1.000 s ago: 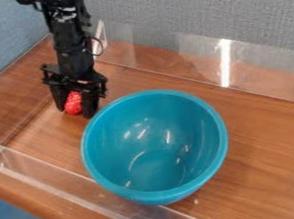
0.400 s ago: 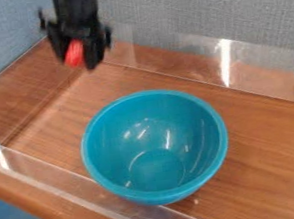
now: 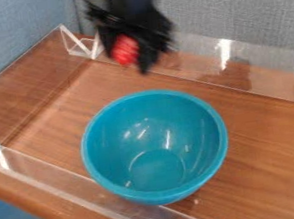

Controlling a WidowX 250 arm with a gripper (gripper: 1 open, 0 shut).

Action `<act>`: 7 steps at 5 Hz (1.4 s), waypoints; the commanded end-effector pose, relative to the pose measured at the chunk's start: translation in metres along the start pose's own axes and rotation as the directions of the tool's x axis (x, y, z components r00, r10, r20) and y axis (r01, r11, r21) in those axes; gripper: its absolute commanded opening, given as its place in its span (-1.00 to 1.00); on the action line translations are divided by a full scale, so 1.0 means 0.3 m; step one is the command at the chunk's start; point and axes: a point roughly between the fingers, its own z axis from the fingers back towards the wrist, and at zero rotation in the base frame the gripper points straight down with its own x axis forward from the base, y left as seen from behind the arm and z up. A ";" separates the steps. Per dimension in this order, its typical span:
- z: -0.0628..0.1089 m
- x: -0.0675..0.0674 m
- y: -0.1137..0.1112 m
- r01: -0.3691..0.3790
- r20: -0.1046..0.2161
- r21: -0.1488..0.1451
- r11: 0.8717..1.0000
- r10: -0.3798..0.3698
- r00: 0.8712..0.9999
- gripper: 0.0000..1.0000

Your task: Put the strawberry in the blue bowl

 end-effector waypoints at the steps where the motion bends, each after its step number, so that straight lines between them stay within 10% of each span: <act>1: 0.002 -0.049 -0.054 0.006 0.009 -0.008 1.000 -0.006 1.000 -1.00; 7: -0.236 -0.070 -0.082 0.006 -0.059 -0.038 0.999 -0.008 0.998 -1.00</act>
